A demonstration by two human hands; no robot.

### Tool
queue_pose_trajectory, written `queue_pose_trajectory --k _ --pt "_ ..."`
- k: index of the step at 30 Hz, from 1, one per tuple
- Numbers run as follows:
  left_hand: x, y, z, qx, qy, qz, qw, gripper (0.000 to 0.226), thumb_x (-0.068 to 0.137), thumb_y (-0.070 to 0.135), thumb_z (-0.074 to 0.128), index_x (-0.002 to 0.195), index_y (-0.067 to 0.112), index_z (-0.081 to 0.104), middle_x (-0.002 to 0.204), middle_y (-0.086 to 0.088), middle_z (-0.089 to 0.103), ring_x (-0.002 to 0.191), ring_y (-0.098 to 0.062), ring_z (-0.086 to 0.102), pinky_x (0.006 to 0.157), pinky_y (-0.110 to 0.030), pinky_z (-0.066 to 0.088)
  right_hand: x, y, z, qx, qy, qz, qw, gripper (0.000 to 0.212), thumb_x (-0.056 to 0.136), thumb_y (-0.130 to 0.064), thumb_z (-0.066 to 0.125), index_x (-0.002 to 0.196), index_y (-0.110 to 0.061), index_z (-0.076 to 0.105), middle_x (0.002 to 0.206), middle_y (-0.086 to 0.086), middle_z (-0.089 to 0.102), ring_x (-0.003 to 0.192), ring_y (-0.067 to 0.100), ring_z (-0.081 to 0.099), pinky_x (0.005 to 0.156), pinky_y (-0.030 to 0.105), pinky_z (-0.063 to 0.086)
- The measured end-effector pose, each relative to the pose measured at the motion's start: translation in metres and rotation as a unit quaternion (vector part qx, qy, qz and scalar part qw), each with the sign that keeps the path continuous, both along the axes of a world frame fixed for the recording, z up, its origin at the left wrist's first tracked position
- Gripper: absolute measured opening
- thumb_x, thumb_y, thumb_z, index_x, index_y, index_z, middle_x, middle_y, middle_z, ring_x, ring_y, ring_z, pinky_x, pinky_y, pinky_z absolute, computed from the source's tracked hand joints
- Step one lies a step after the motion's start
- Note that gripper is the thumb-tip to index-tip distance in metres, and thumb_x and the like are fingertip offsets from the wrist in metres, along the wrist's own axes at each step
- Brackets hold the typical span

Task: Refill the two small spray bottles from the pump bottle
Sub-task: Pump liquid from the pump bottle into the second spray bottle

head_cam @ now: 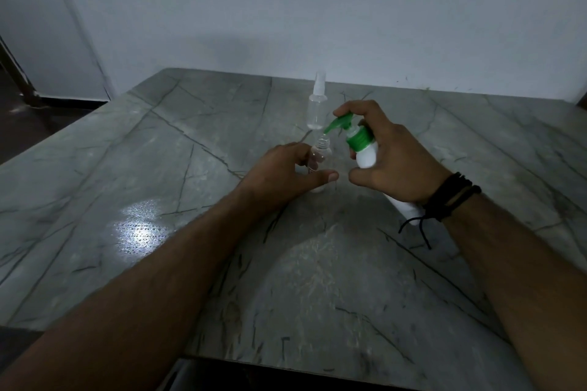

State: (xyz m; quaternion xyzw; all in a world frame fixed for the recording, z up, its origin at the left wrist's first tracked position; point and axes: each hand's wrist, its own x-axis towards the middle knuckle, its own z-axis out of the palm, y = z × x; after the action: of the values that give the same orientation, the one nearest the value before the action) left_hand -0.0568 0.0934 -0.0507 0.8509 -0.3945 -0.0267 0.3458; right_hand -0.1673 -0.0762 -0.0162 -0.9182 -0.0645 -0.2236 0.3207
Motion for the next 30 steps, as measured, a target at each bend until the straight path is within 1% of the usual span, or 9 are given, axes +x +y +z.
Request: queue_pose_trajectory --k 2,5,7,11,15,19,21,25,30 --pt "-0.0004 0.0001 0.0001 -0.003 -0.001 -0.001 1.0 0.044 0.079 0.057 0.069 0.106 0.023 0.066 0.117 0.007 0.063 0.101 -0.006 0.055 0.076 -0.022 0.042 0.0002 -0.0002 0.0002 0.001 -0.003 -0.001 1.0 0.079 0.069 -0.001 0.076 0.135 -0.028 0.042 0.084 0.005 0.062 0.07 0.025 0.063 0.065 0.043 0.052" --pt "-0.0005 0.0009 0.0003 -0.006 -0.006 -0.004 1.0 0.043 0.08 0.056 0.069 0.107 0.022 0.067 0.115 0.009 0.062 0.099 -0.005 0.054 0.071 -0.013 0.038 0.0002 -0.0004 0.0008 0.005 -0.006 0.0 1.0 0.076 0.069 0.002 0.075 0.132 -0.025 0.042 0.082 0.006 0.062 0.069 0.023 0.063 0.064 0.041 0.052" --pt "-0.0002 0.0012 0.0005 -0.004 -0.008 -0.006 1.0 0.043 0.08 0.056 0.069 0.104 0.021 0.066 0.114 0.009 0.061 0.097 -0.004 0.053 0.07 -0.01 0.036 -0.0001 -0.0008 0.0013 0.012 -0.007 -0.001 1.0 0.074 0.069 0.003 0.075 0.13 -0.024 0.043 0.083 0.004 0.062 0.07 0.02 0.063 0.065 0.038 0.052" --pt "-0.0002 0.0 0.0005 0.002 -0.007 -0.001 1.0 0.042 0.08 0.057 0.069 0.104 0.023 0.066 0.115 0.009 0.062 0.099 -0.005 0.054 0.07 -0.014 0.038 -0.0007 0.0001 0.0007 0.01 -0.006 0.0 1.0 0.077 0.069 0.002 0.076 0.133 -0.025 0.043 0.083 0.002 0.062 0.069 0.021 0.063 0.065 0.038 0.052" --pt "-0.0007 -0.0007 0.0007 0.006 -0.002 0.0 1.0 0.04 0.081 0.056 0.068 0.105 0.025 0.064 0.116 0.007 0.063 0.099 -0.006 0.054 0.073 -0.021 0.04 -0.0005 0.0015 0.0006 -0.001 -0.007 0.002 1.0 0.082 0.069 0.002 0.077 0.138 -0.025 0.041 0.082 -0.004 0.061 0.068 0.022 0.063 0.063 0.036 0.052" --pt "-0.0007 -0.0009 0.0008 0.007 -0.005 -0.001 1.0 0.042 0.081 0.056 0.068 0.106 0.023 0.066 0.116 0.007 0.063 0.1 -0.006 0.055 0.073 -0.02 0.041 0.0 0.0008 0.0007 0.004 -0.008 -0.006 1.0 0.075 0.07 0.003 0.075 0.131 -0.024 0.042 0.083 0.002 0.062 0.069 0.018 0.063 0.064 0.034 0.052" --pt "-0.0006 -0.0009 0.0004 0.009 -0.007 -0.001 1.0 0.041 0.08 0.056 0.068 0.105 0.024 0.065 0.114 0.008 0.063 0.1 -0.007 0.055 0.073 -0.02 0.041 0.0003 0.0015 0.0001 0.002 -0.005 -0.005 1.0 0.074 0.07 0.002 0.076 0.131 -0.024 0.042 0.083 0.004 0.063 0.07 0.02 0.063 0.065 0.037 0.052" --pt "-0.0008 0.0 -0.0002 -0.009 0.001 0.001 1.0 0.042 0.079 0.055 0.071 0.106 0.023 0.066 0.109 0.007 0.065 0.1 -0.009 0.058 0.084 -0.031 0.049 0.001 0.003 -0.001 -0.017 -0.001 -0.001 1.0 0.079 0.069 -0.003 0.077 0.135 -0.026 0.041 0.082 0.01 0.063 0.068 0.026 0.063 0.064 0.043 0.05" --pt "-0.0001 -0.0001 0.0 0.002 -0.004 0.003 1.0 0.045 0.079 0.057 0.07 0.108 0.023 0.067 0.111 0.007 0.064 0.099 -0.008 0.057 0.082 -0.027 0.047 0.0011 0.0015 -0.0006 0.0 -0.009 -0.006 1.0 0.074 0.069 0.001 0.076 0.13 -0.025 0.043 0.082 0.005 0.063 0.069 0.02 0.064 0.065 0.04 0.052"
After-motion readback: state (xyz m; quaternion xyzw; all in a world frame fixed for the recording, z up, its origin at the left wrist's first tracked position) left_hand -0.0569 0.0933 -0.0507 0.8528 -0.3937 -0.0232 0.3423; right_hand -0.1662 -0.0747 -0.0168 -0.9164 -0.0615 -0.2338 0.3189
